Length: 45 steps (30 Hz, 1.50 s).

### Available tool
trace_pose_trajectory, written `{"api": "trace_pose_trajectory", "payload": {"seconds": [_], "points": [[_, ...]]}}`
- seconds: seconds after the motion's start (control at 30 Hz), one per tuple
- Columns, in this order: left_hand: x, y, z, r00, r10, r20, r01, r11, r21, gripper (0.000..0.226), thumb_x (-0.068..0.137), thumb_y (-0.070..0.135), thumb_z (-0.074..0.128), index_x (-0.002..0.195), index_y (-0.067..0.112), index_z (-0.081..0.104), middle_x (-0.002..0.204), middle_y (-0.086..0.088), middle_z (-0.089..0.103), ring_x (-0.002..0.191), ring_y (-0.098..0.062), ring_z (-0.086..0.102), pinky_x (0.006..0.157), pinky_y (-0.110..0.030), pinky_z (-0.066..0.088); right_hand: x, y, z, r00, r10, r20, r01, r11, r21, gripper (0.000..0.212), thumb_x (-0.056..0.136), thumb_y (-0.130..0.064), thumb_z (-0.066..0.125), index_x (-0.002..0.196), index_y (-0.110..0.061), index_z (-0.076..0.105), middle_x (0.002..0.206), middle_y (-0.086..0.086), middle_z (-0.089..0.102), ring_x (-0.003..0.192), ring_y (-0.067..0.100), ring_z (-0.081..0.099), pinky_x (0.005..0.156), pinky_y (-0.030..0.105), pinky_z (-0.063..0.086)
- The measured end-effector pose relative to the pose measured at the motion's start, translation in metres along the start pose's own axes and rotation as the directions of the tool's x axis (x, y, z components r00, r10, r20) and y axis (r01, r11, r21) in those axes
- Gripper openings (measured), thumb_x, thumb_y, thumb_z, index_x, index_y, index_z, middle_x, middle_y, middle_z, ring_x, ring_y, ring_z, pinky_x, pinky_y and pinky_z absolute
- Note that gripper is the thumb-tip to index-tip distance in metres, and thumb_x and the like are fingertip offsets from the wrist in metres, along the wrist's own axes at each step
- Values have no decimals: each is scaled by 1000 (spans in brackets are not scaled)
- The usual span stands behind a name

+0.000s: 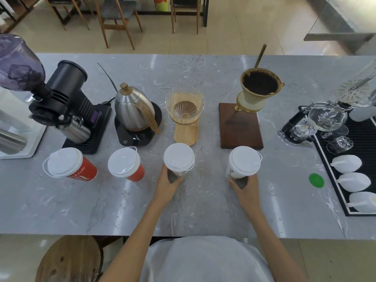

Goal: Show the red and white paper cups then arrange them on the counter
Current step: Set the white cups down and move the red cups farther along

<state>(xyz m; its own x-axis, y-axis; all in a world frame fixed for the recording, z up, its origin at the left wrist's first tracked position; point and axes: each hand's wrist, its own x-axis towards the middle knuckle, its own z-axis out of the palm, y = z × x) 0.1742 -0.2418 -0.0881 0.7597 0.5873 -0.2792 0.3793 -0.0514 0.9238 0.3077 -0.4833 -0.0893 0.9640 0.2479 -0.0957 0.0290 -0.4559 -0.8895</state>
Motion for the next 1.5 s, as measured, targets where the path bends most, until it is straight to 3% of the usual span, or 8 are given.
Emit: {"api": "trace_pose_trajectory", "payload": {"seconds": [0.27,0.4,0.63,0.8,0.97,1.13,1.3,1.5], "points": [[-18,-8,-13,999,45,-14,-44,997,65,78,91,6,61,154,27,20,161,6,26,145,-9,24,116,-31,21,-35,5,-3,999,-5,42,10,993,-114,73,91,-7,61,151,-15,22,153,6,32,138,17,31,112,33,27],[-39,-25,-27,999,41,33,-46,986,161,63,97,7,52,152,28,27,154,17,28,139,1,26,116,-28,24,-53,5,7,1000,-6,11,8,972,-236,58,94,-4,53,147,-3,30,152,20,34,141,33,29,117,47,26],[-54,-40,-49,947,211,244,-297,863,408,50,95,-2,46,141,15,50,156,-2,37,145,-15,27,119,-34,23,-65,-7,33,998,45,-40,-59,883,-465,55,93,4,42,146,3,31,156,22,28,145,39,13,118,45,12],[-65,-49,-80,885,314,343,-454,747,486,50,91,-8,48,136,9,56,153,-6,43,146,-23,27,120,-32,15,-84,-28,56,983,181,-12,-159,825,-542,62,89,-8,57,145,-2,33,157,18,26,142,43,13,115,47,13],[-83,-71,-146,919,289,267,-389,764,514,45,89,-7,52,128,13,64,143,-1,55,141,-18,38,118,-33,24,-131,-60,107,988,110,110,-29,826,-562,49,89,-17,54,138,-12,50,150,9,44,141,34,27,111,53,23],[-90,-92,-220,950,276,145,-306,738,602,38,84,-9,60,119,5,69,132,-14,63,131,-34,49,108,-54,39,-184,-93,182,961,20,277,132,843,-521,45,92,-16,57,136,-19,52,153,5,39,147,28,18,116,56,2],[-90,-102,-251,959,252,129,-271,682,680,39,95,17,42,129,9,60,140,-11,55,139,-41,36,116,-56,21,-198,-105,215,963,69,259,95,816,-570,49,94,-21,53,142,-23,42,159,4,28,149,32,8,116,59,2],[-97,-103,-247,952,244,186,-302,635,711,44,95,19,51,138,8,50,149,-14,45,145,-43,24,118,-59,12,-209,-95,218,969,75,234,110,718,-688,57,98,-33,45,151,-27,25,163,-2,14,150,25,0,116,58,-2]]}}
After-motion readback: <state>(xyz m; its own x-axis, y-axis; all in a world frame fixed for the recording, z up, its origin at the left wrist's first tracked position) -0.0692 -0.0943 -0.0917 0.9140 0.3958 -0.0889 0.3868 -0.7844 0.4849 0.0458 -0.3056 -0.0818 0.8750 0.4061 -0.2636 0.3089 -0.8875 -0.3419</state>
